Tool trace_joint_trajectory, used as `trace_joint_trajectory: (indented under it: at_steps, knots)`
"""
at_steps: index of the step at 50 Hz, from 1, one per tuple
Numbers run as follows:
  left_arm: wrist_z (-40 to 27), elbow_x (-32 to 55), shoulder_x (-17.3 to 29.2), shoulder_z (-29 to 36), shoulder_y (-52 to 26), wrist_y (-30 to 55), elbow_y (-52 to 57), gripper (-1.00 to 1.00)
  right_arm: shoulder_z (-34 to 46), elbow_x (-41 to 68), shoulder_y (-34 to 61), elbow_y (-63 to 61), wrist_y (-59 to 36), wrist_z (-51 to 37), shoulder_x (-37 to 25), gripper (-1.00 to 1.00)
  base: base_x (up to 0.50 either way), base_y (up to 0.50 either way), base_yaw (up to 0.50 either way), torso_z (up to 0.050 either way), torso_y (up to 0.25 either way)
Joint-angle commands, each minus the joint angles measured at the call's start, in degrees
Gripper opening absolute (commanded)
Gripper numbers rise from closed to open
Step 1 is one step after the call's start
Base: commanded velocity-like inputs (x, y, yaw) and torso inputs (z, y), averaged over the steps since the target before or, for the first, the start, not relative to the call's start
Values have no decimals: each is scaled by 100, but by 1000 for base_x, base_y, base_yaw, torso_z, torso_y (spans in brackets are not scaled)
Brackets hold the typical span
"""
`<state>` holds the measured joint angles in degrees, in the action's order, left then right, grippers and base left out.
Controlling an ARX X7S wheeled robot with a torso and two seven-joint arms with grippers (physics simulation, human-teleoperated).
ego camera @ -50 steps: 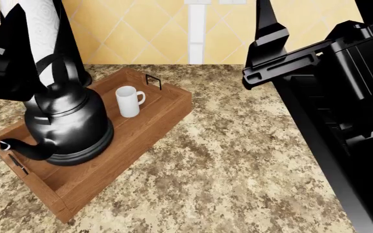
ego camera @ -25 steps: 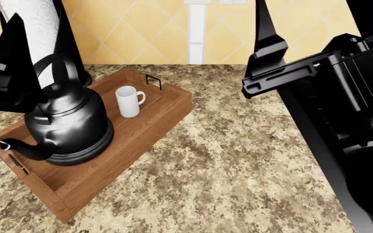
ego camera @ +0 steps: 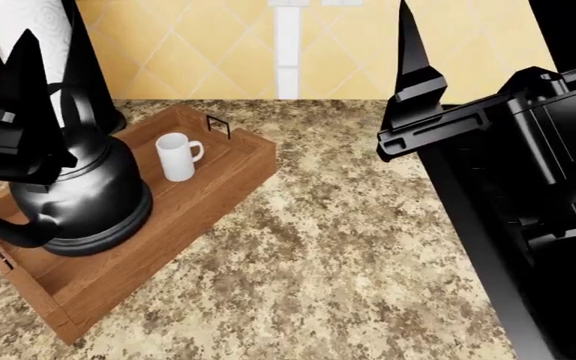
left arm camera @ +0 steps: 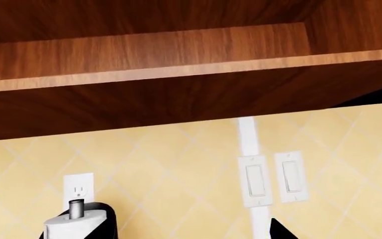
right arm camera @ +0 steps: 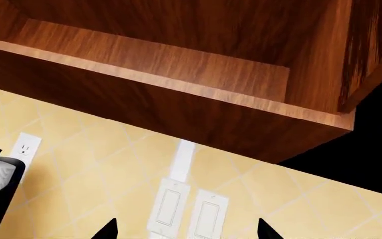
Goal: Pick the kettle from the counter and place it on the tray. Then pick the mug from the cabinet and place it on the tray. Then close the cabinet doors.
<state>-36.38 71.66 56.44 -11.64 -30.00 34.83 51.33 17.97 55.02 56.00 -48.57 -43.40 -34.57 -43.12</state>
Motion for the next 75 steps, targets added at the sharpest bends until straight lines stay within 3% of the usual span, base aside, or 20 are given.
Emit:
trace_joint_trajectory:
  at_steps: [1, 39, 75]
  knots:
    - [12, -6, 25, 15, -21, -7, 20, 100, -30, 58, -39, -29, 25, -36, -39, 100, 0, -35, 0, 0, 0]
    - [-95, 223, 176, 98, -291, 27, 1, 100, -13, 348, 273, -73, -153, -213, -51, 100, -21, -68, 0, 0, 0]
    - [-18, 174, 195, -53, 3, -53, -4, 100, 16, 365, 182, -229, -102, -347, -105, 100, -54, -74, 0, 0, 0]
